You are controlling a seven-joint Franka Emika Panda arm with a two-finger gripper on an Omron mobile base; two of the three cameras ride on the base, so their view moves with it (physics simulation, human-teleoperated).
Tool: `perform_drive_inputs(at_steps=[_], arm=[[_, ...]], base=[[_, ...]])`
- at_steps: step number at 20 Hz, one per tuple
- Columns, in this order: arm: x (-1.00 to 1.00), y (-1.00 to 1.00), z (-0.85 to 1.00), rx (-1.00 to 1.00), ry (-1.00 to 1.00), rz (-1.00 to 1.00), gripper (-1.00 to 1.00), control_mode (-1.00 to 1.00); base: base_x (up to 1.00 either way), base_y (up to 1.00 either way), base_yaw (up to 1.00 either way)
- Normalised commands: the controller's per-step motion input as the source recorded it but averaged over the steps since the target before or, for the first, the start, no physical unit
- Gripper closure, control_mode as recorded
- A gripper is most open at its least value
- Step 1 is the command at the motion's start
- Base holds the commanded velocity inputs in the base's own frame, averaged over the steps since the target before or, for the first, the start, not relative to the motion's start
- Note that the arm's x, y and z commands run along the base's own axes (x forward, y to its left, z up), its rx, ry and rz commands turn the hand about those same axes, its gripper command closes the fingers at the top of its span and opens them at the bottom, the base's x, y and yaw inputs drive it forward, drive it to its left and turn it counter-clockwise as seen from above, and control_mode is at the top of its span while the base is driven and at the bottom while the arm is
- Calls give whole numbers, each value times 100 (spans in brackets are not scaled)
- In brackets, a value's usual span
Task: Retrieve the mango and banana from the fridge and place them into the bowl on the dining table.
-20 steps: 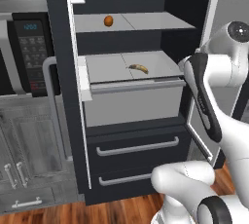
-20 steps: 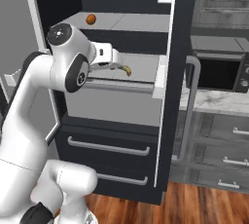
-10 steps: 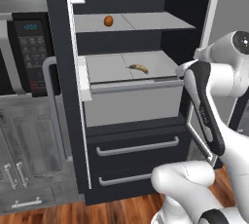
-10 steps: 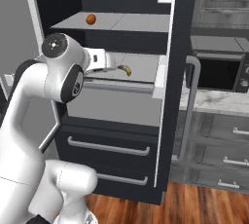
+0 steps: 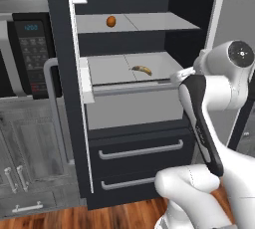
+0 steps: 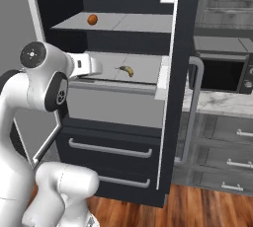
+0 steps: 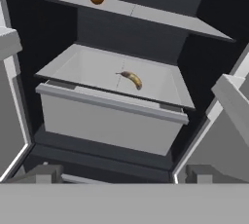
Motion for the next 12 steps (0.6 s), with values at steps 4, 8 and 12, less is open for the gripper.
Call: perform_drive_inputs(at_steps=[4,8,12], arm=[[-12,9,0,0,0,3,-100,-100],[-5,3,0,0,0,2,-100,100],[0,0,0,0,0,0,-100,100]], base=[[0,0,0],[-4,2,2],[-1,1,3]])
